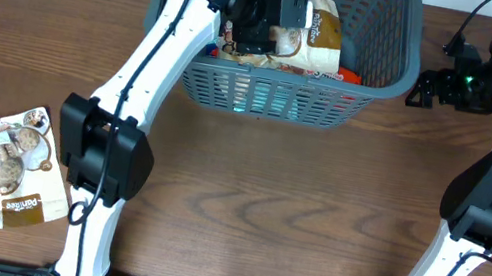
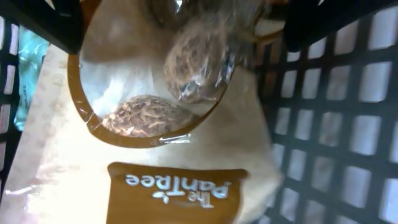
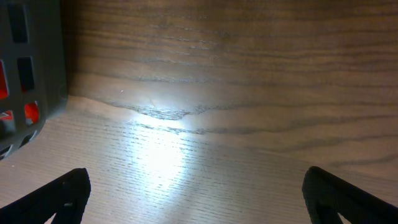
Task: Pack container
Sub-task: 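Carry the brown pouch with the left gripper into the basket and release, then move the left gripper down over the clear dried-mushroom pouch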
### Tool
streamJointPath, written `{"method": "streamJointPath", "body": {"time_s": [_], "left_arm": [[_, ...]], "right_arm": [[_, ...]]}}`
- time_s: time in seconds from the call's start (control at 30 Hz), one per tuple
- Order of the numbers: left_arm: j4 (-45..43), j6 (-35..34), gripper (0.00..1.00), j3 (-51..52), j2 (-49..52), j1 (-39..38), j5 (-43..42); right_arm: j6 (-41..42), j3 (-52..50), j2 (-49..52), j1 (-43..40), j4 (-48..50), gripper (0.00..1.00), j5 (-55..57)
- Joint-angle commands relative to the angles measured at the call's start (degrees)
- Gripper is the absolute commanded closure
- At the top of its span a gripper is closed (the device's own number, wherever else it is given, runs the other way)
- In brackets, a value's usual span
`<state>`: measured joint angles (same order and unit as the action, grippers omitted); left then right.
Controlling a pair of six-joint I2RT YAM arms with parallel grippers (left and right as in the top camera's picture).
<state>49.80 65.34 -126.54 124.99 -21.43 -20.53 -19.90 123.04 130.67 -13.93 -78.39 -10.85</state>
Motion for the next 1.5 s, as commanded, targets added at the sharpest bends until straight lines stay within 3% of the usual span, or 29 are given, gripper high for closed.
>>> {"method": "streamJointPath", "body": {"time_s": [0.0,0.2,0.33,0.53,0.67,0.83,0.97,1.23,1.47], "left_arm": [[0.0,-6.5,0.02,-0.6,-6.1,0.2,2.6],[0.0,-20.7,0.01,-0.6,-16.3,0.6,13.3],[1.8,-26.4,0.01,-0.6,-23.2,2.5,18.6],[14.3,-34.6,0.01,-0.6,-32.0,9.4,21.7],[26.7,-36.4,0.01,-0.6,-35.3,17.5,22.8],[35.4,-46.0,0.01,-0.5,-35.5,31.1,27.7],[36.5,-59.1,0.01,1.1,-35.0,41.9,26.7],[35.0,-58.8,0.01,17.8,-38.5,50.2,22.9],[27.1,-60.1,0.01,42.9,-52.7,50.7,21.9]], "right_arm": [[-0.3,-0.2,-0.2,0.5,-0.1,0.01,-0.1],[-0.3,-0.2,-0.2,0.5,-0.1,0.01,-0.1],[-0.3,-0.2,-0.2,0.5,-0.1,0.01,-0.1],[-0.3,-0.2,-0.2,0.5,-0.1,0.01,-0.1],[-0.3,-0.2,-0.2,0.5,0.0,0.01,-0.1],[-0.3,-0.2,-0.2,0.5,0.6,0.01,-0.1],[-0.3,-0.2,-0.2,0.5,0.9,0.01,-0.1],[-0.3,-0.2,-0.2,0.5,1.4,0.01,-0.1],[-0.3,-0.2,-0.2,0.5,1.5,0.01,-0.1]]}}
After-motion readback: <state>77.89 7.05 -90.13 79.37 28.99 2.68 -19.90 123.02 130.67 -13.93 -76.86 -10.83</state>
